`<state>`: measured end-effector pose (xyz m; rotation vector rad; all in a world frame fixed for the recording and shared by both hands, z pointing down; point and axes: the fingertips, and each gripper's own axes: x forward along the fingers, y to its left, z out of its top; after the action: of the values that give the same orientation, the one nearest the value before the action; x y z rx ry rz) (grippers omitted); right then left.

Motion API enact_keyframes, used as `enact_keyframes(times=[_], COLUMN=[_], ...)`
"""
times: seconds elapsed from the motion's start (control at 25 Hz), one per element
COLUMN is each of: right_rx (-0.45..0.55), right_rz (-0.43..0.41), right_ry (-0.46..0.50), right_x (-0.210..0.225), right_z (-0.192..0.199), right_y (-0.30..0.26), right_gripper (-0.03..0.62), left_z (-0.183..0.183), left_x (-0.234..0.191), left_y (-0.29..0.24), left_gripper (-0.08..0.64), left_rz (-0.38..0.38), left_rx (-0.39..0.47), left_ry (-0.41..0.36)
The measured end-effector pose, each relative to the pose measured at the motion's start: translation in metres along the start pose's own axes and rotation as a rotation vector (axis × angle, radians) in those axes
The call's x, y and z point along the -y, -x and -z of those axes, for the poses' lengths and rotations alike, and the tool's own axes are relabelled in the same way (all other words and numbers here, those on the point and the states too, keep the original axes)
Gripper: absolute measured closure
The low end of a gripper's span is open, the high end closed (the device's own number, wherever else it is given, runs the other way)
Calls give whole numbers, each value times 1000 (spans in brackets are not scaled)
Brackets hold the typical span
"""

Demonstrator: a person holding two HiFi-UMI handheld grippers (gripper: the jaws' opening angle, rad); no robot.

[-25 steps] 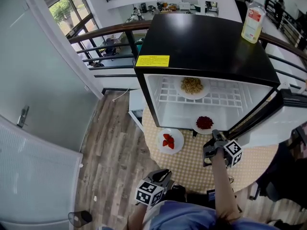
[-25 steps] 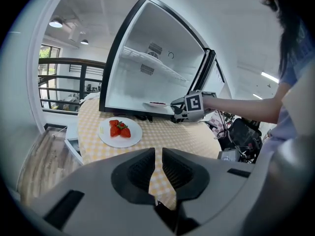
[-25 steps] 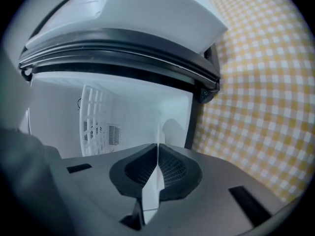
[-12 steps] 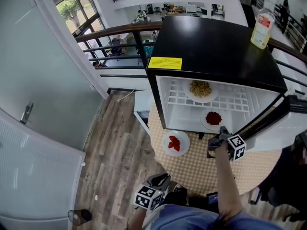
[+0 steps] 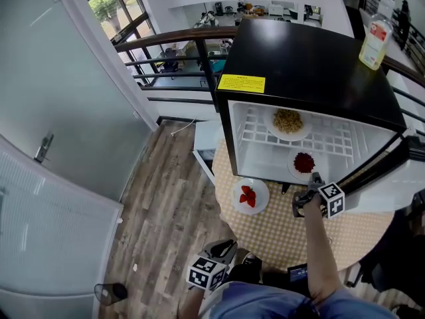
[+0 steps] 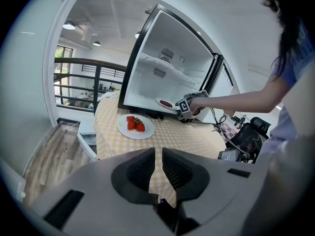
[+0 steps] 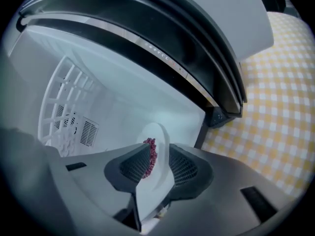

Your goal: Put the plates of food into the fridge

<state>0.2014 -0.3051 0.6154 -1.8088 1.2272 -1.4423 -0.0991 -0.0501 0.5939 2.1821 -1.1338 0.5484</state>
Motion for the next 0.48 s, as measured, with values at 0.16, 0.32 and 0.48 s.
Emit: enact_keyframes(times=[0.16, 0.32, 0.48], right_rx=[-15, -62, -114], right_rz=[-22, -57, -101], right_ry=[13, 90, 261], right_x=[-2, -8, -22], right_z=[-1, 6, 14], right_y=[7, 21, 43], right_gripper=[471, 471, 471], left_z=[-6, -11, -20], left_x=[3, 8, 12], left_y=[-3, -6, -7], left_gripper=[518, 518, 518], left_rz=[4, 24, 41], left_rx=[18, 26, 37], left_ry=[-17, -31, -52])
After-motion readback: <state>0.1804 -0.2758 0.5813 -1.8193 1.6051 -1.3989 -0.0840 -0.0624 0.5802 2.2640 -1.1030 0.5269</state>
